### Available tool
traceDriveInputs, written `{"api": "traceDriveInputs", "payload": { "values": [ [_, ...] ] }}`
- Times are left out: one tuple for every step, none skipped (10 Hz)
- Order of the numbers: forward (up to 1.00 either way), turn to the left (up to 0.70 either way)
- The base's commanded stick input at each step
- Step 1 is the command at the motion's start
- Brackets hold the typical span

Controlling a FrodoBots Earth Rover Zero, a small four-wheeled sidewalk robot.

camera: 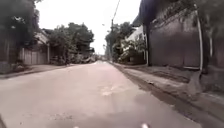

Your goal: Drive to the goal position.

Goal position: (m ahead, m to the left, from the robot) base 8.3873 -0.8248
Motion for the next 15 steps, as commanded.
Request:
{"api": "traceDriveInputs", "payload": {
  "values": [
    [0.7, 0.0],
    [0.7, 0.0],
    [0.7, 0.0],
    [0.7, 0.0],
    [0.7, 0.0],
    [0.7, 0.0],
    [0.7, 0.0],
    [0.7, 0.0],
    [0.7, 0.0],
    [0.7, 0.0],
    [0.7, 0.0],
    [0.7, 0.0],
    [0.7, 0.0],
    [0.7, 0.0],
    [0.7, 0.0]
  ]
}}
